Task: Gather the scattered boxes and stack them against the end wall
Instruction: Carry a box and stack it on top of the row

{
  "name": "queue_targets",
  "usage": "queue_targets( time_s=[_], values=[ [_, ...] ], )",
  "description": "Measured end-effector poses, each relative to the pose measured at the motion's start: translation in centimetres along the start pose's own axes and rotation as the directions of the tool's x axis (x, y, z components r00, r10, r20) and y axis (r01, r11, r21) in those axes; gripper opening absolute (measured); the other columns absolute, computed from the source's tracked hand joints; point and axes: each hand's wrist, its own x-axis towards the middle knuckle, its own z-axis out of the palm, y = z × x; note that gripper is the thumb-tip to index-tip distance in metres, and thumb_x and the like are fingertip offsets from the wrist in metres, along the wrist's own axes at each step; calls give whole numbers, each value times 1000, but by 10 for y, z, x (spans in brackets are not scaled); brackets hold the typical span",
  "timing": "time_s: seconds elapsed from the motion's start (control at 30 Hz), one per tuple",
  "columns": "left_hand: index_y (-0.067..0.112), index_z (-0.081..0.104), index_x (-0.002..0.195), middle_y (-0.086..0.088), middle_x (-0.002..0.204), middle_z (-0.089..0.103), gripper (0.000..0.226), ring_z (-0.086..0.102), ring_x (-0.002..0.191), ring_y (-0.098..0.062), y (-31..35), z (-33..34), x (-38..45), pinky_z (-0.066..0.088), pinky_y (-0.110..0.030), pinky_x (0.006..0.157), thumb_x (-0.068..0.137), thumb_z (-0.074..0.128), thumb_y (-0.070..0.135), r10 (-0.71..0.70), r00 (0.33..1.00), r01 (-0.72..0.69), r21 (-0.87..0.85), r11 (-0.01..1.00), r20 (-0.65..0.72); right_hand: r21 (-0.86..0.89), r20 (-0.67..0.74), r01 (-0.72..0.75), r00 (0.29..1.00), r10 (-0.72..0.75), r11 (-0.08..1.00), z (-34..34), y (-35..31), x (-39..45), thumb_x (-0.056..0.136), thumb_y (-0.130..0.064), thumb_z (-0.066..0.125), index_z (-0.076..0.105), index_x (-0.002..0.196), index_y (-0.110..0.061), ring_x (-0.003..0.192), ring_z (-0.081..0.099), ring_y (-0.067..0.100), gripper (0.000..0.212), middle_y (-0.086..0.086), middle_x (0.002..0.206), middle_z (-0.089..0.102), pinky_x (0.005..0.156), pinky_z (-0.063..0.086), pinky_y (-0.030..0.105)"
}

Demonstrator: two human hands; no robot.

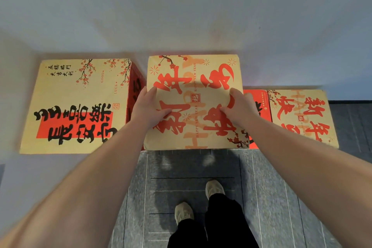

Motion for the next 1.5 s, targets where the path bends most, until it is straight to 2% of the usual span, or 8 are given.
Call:
queue_targets(
  time_s=[0.13, 0.3, 0.5, 0.67, 0.87, 0.97, 1.2, 1.5],
  values=[
    [27, 28, 146, 2, 147, 33, 77, 37, 132, -22, -8, 4, -3, 37, -43, 106, 82, 68, 44, -5, 1000, 5, -7, 1000, 7, -1, 1, -18, 1000, 18, 1000, 4, -2, -6, 92, -39, 58, 36, 140, -22, 107, 51, 30, 55, 14, 124, 39, 77, 46, 33],
    [26, 24, 148, -1, 150, 28, 80, 33, 135, -24, -15, 2, -3, 36, -45, 108, 83, 67, 46, -7, 1000, 7, 21, 1000, 18, -7, 7, -21, 1000, 21, 1000, 6, -7, -10, 92, -39, 59, 36, 139, -23, 107, 51, 30, 55, 13, 123, 39, 79, 52, 37],
    [24, 18, 150, -3, 158, 11, 82, 20, 143, -25, -19, -2, -7, 28, -44, 112, 85, 64, 45, -20, 999, 18, 67, 998, 32, -41, 24, -34, 999, 35, 999, 11, -18, -15, 92, -39, 59, 36, 138, -22, 110, 50, 30, 54, 13, 123, 39, 83, 54, 40],
    [23, 20, 149, -4, 157, 11, 79, 21, 143, -26, -22, -5, -12, 30, -44, 112, 86, 63, 45, -43, 999, 40, 92, 995, 25, -34, 36, -21, 999, 22, 999, 13, -25, -19, 92, -37, 60, 39, 135, -19, 110, 49, 31, 52, 14, 124, 39, 86, 52, 40],
    [21, 26, 147, -6, 157, 12, 70, 26, 141, -28, -25, -11, -16, 34, -44, 109, 90, 59, 42, -50, 999, 49, 157, 986, 5, -26, 47, -19, 999, 20, 999, 21, -37, -24, 93, -34, 60, 35, 140, -20, 110, 49, 29, 55, 15, 129, 37, 73, 45, 31],
    [21, 26, 147, -5, 157, 14, 69, 28, 141, -27, -28, -11, -18, 37, -45, 108, 90, 58, 42, -49, 999, 49, 182, 982, -1, -18, 46, -23, 999, 24, 1000, 25, -39, -25, 93, -34, 60, 33, 141, -21, 111, 49, 29, 57, 14, 130, 36, 73, 46, 30],
    [20, 15, 152, -4, 160, 7, 75, 14, 146, -25, -27, -9, -24, 25, -42, 114, 92, 54, 44, -65, 998, 67, 196, 978, -15, -14, 48, -32, 998, 33, 999, 27, -41, -24, 93, -35, 60, 29, 145, -22, 116, 48, 30, 61, 14, 133, 35, 80, 52, 34],
    [22, 12, 152, -5, 160, 4, 80, 6, 148, -25, -42, -20, -24, 16, -42, 117, 90, 49, 56, -52, 999, 55, 265, 963, -16, -45, 47, 0, 999, 2, 999, 37, -53, -24, 94, -32, 59, 28, 146, -20, 109, 51, 26, 62, 14, 131, 36, 58, 41, 22]
  ],
)
